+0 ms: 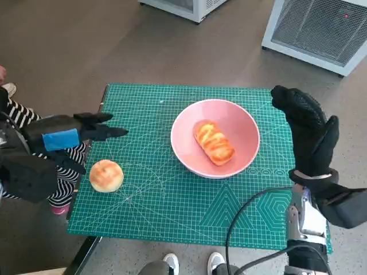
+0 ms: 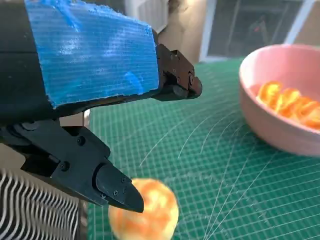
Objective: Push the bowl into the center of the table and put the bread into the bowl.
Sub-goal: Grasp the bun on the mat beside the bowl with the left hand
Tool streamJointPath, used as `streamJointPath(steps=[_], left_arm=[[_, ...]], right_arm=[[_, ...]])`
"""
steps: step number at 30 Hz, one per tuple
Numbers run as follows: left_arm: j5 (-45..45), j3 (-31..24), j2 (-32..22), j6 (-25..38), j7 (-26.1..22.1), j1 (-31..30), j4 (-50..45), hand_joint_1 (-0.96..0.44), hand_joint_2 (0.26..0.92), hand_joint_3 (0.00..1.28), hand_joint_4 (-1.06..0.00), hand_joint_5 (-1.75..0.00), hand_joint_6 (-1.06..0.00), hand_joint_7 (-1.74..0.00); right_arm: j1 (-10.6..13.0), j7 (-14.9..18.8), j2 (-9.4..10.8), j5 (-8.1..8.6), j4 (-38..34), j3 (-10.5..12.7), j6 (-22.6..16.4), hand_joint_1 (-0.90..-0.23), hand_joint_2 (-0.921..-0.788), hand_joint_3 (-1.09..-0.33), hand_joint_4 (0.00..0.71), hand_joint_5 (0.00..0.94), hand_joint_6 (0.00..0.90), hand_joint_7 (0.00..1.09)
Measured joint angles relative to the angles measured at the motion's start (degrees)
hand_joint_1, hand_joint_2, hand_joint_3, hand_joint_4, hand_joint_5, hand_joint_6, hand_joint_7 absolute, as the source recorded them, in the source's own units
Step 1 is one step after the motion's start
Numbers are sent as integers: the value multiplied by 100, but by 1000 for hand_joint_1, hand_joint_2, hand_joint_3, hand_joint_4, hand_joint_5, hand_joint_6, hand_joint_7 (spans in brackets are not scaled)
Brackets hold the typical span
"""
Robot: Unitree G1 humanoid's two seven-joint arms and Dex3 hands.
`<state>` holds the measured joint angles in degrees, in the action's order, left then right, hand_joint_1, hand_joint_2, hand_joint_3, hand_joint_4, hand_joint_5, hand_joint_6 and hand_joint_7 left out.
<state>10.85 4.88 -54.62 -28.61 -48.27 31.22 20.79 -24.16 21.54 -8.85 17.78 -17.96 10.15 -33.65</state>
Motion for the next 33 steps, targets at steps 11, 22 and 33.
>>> streamJointPath(steps=[11, 22, 33], left_arm=[[500, 335, 150, 399, 70, -1, 115, -54, 687, 71, -95, -7, -292, -13], [1168, 761, 400, 629, 382, -5, 344, -41, 336, 733, -140, -4, -324, -2], [1419, 1101, 694, 523, 633, 14, 1060, -72, 263, 857, -198, -13, -371, -14]], right_arm=[[1, 4, -3, 4, 11, 35, 1, -689, -921, -730, 163, 0, 64, 466], [2, 3, -1, 2, 12, 85, -8, -693, -921, -730, 155, 0, 64, 465], [4, 2, 2, 0, 8, 91, -54, -693, -921, -731, 155, 0, 64, 465]])
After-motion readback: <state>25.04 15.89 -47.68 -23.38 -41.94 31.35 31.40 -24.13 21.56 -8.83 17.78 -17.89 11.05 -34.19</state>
